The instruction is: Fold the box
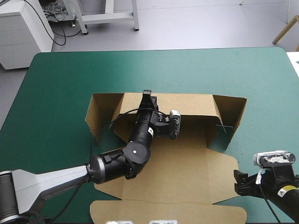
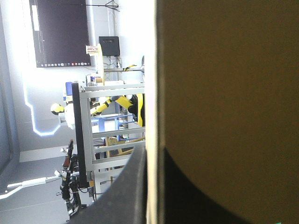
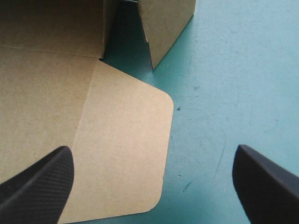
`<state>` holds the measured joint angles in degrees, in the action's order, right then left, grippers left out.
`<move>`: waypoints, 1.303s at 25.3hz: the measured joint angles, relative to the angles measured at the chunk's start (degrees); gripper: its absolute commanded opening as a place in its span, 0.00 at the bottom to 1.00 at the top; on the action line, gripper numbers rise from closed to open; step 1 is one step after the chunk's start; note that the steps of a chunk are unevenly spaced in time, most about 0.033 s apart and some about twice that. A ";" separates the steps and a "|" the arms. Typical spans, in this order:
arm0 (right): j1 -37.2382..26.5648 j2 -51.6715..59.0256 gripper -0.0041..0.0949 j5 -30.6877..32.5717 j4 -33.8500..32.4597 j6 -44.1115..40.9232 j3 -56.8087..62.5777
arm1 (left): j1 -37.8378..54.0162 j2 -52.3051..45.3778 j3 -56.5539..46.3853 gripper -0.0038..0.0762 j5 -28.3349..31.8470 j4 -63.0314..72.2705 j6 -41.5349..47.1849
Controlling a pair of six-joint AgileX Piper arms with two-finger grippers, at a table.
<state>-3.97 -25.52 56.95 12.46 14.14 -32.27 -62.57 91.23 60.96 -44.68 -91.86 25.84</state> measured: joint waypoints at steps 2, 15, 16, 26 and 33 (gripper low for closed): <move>0.00 0.00 0.84 -0.46 0.38 -0.05 -0.15 | 0.00 0.00 0.00 0.04 0.00 0.00 0.00; 0.00 -21.09 0.81 -2.20 -0.41 -4.02 -24.12 | 0.00 0.00 0.00 0.04 0.00 -0.05 0.56; 0.00 -24.00 0.81 -2.31 -0.14 -4.09 -26.52 | 0.00 0.00 0.00 0.04 0.00 -0.05 0.56; 0.00 -50.07 0.80 -2.12 6.32 -3.71 -49.11 | 0.00 0.00 0.00 0.04 -0.12 -0.05 0.56; 0.00 -63.04 0.80 -0.14 6.32 -3.71 -53.60 | 0.00 0.00 0.00 0.04 -0.18 0.04 0.56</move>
<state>-3.97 -88.57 56.81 18.79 10.43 -85.87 -62.57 91.23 60.96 -44.86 -91.81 26.40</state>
